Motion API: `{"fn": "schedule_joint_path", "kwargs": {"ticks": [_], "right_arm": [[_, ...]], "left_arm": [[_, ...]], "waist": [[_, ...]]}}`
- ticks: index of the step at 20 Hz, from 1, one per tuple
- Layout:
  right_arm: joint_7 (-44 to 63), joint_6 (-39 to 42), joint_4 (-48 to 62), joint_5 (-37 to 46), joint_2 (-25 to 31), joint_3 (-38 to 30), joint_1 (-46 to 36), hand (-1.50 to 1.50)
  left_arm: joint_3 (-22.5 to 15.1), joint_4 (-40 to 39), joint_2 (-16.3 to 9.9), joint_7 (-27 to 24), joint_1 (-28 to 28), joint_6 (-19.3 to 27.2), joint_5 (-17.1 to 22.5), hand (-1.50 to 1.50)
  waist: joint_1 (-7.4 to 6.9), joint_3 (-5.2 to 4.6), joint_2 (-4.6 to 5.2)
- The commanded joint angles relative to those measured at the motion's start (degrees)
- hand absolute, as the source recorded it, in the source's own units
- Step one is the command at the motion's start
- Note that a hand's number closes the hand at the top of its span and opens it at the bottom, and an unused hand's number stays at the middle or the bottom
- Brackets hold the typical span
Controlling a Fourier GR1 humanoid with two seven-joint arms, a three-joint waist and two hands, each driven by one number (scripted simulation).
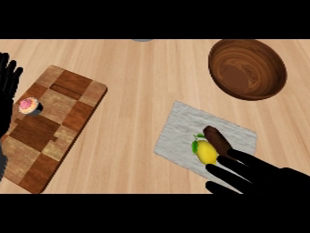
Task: Pick the lemon from the placemat and place it in the bowl
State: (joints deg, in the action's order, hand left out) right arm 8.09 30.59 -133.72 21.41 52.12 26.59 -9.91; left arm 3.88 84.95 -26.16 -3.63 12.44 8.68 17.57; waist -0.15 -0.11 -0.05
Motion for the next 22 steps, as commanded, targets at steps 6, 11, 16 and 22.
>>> {"fn": "schedule_joint_path", "kwargs": {"ticks": [6, 11, 16, 22], "right_arm": [[1.74, 10.46, 6.72, 3.67, -6.93, -0.27, -5.74, -1.50], [-0.55, 13.78, 11.62, 7.36, -11.60, -0.66, -7.47, -1.50], [-5.84, 8.39, 17.20, 16.77, -13.76, 3.02, -2.36, -1.50], [-10.15, 5.17, 21.07, 25.00, -15.98, 4.04, 0.33, -1.50]], "left_arm": [[2.87, -0.19, -0.35, 4.48, 4.25, -1.39, -0.25, 0.00], [0.73, -0.84, 4.07, 0.55, 1.48, -0.73, -4.08, 0.00], [4.18, 2.73, 1.34, 3.84, 0.83, -3.21, -2.21, 0.00], [4.07, -2.92, 3.75, 1.54, 3.54, -3.19, -5.37, 0.00]], "waist": [[-0.06, 0.11, 0.09], [-0.01, 0.11, 0.07], [-0.01, 0.14, 0.01], [0.31, 0.12, 0.06]]}}
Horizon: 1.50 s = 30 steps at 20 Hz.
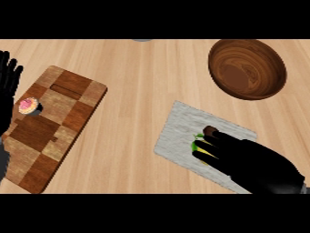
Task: Pick the lemon from the placemat and place it in the bowl
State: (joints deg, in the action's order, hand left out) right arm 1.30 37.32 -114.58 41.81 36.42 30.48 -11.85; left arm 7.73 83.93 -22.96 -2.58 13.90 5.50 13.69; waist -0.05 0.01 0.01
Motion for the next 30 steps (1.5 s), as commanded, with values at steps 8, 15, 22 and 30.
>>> {"fn": "schedule_joint_path", "kwargs": {"ticks": [8, 15, 22, 30], "right_arm": [[-11.30, -2.22, 14.84, 7.41, -7.65, -2.72, -3.84, -1.50], [-17.09, -1.74, 15.53, 11.67, -8.44, -4.25, -3.58, -1.50], [-16.73, -4.10, 19.52, 18.90, -12.69, -1.80, -1.37, -1.50], [-18.19, -10.79, 34.22, 25.73, -20.39, -1.67, -4.93, -1.50]], "left_arm": [[1.49, -3.95, 2.61, -2.42, 1.84, -1.93, -2.18, 0.00], [3.98, -1.94, 1.47, -0.35, 2.15, -2.67, -2.97, 0.00], [4.16, -5.81, 3.74, -3.81, 1.38, -4.76, -3.48, 0.00], [4.83, -3.11, 3.88, -0.03, 3.54, -3.64, -4.33, 0.00]], "waist": [[0.01, -0.02, 0.06], [0.12, -0.02, 0.01], [0.15, -0.02, 0.04], [-0.08, -0.01, 0.07]]}}
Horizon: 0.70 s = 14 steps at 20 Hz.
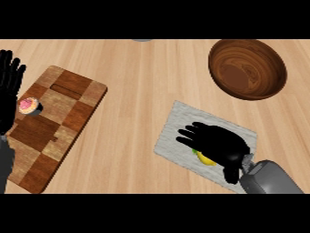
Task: Pick the lemon from the placemat and place it in the bowl
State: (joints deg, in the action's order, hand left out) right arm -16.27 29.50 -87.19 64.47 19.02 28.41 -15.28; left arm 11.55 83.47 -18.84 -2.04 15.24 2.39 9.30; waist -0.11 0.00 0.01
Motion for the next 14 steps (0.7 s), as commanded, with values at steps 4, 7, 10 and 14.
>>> {"fn": "schedule_joint_path", "kwargs": {"ticks": [4, 7, 10, 14], "right_arm": [[0.01, 0.29, 4.43, 4.03, -3.07, -2.11, -1.74, -1.50], [0.28, -3.69, 7.72, 6.27, -4.82, -1.90, 1.19, -1.50], [-3.85, -5.78, 12.91, 8.35, -3.31, -3.92, -2.49, -1.50], [-8.24, -13.87, 13.34, 7.05, -4.72, -4.31, -0.39, 1.50]], "left_arm": [[2.70, -5.14, -1.49, -3.20, 1.15, -2.78, -0.30, 0.00], [1.22, 2.93, 1.14, -0.51, -3.67, -1.70, -0.20, 0.00], [1.70, 1.20, 0.30, 0.62, -0.48, -1.25, -1.09, 0.00], [2.04, 4.58, -0.26, 3.06, -2.70, -1.36, -0.83, 0.00]], "waist": [[0.19, -0.01, 0.02], [-0.04, 0.00, -0.03], [-0.03, 0.01, 0.00], [-0.12, 0.02, -0.02]]}}
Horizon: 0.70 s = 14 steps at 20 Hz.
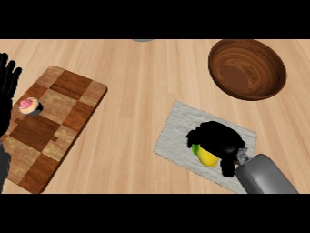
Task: Pick the lemon from the placemat and place it in the bowl
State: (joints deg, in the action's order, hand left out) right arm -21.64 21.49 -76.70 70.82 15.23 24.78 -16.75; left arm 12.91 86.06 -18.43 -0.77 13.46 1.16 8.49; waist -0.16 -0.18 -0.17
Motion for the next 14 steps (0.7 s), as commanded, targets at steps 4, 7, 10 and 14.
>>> {"fn": "schedule_joint_path", "kwargs": {"ticks": [4, 7, 10, 14], "right_arm": [[-5.96, -7.49, 5.24, 1.91, -1.63, -2.07, -1.25, 1.50], [-5.48, -5.10, -0.14, 1.42, -2.09, -2.41, -0.45, 1.50], [-14.94, -6.77, 13.69, -5.79, 16.92, -20.49, -6.02, 1.50], [-14.91, -5.23, 20.20, -8.22, 25.74, -28.98, -8.49, 1.50]], "left_arm": [[-0.75, 3.34, 1.72, 1.02, -2.15, 0.31, -0.88, 0.00], [-2.13, 2.39, 3.44, 0.36, -0.15, 2.41, -2.77, 0.00], [0.41, 1.83, 0.34, -0.72, -0.36, -0.85, -0.07, 0.00], [0.29, 1.65, 1.30, -0.47, 0.08, 0.05, -0.01, 0.00]], "waist": [[-0.06, 0.19, 0.15], [0.23, 0.18, 0.10], [-0.51, 0.43, 1.22], [-0.24, 0.87, 2.84]]}}
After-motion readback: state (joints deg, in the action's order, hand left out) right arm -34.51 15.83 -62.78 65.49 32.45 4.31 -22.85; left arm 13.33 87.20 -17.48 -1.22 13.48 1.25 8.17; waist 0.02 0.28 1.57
